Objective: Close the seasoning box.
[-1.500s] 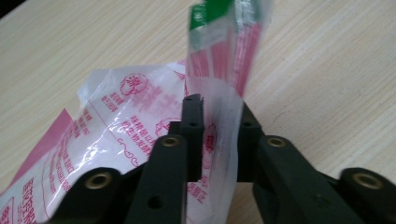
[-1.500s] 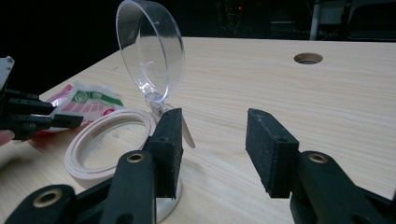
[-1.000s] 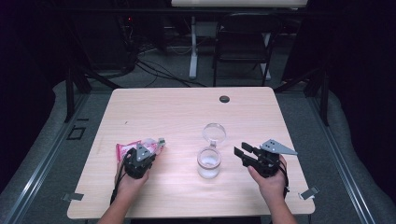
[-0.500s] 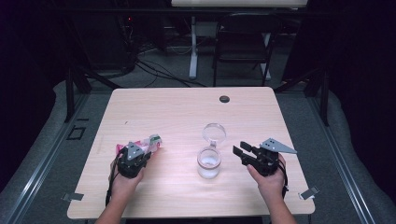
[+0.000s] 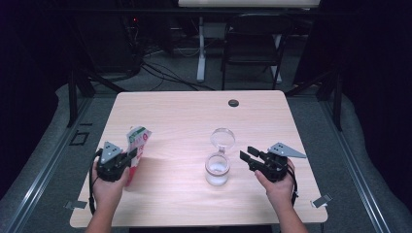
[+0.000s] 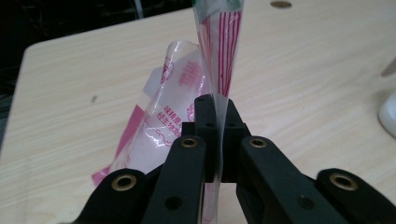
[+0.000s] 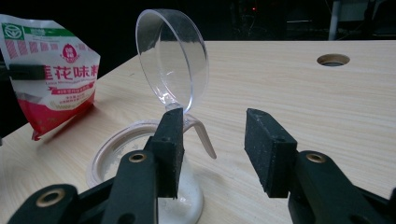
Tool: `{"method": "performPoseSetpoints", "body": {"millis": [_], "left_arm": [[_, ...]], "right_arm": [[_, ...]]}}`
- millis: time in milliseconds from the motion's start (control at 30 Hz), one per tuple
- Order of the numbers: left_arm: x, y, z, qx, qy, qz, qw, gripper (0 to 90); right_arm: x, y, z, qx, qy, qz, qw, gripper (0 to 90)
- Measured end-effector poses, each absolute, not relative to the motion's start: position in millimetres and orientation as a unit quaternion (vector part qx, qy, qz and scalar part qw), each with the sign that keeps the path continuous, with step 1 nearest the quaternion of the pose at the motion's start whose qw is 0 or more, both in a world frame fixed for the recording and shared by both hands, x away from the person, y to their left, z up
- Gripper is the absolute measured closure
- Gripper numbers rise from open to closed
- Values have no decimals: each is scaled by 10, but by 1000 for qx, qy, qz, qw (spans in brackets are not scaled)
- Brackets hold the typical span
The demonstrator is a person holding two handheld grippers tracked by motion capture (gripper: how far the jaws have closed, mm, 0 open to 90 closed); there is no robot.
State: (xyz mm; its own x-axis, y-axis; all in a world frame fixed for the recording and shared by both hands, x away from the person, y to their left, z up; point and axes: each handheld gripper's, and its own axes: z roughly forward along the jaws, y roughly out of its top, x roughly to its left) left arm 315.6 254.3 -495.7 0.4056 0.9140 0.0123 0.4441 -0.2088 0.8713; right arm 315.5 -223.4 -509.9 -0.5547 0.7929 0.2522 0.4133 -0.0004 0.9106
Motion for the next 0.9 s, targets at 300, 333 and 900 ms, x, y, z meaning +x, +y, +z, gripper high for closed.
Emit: {"method": "performPoseSetpoints", "body": {"millis": [300,333,900], "left_arm": [[3323,2729,-4675,730,467,296,402,900],[3358,2738,-4627,732,467,297,397,900],[3520,2097,-4272,769,383,278,430,900]], "right_arm": [[3152,-2237,-5094,440,686,555,169,573],[3153,-2238,-5094,440,685,556,168,573],[3170,-2284,-5096,450,672,565,162,573]]}}
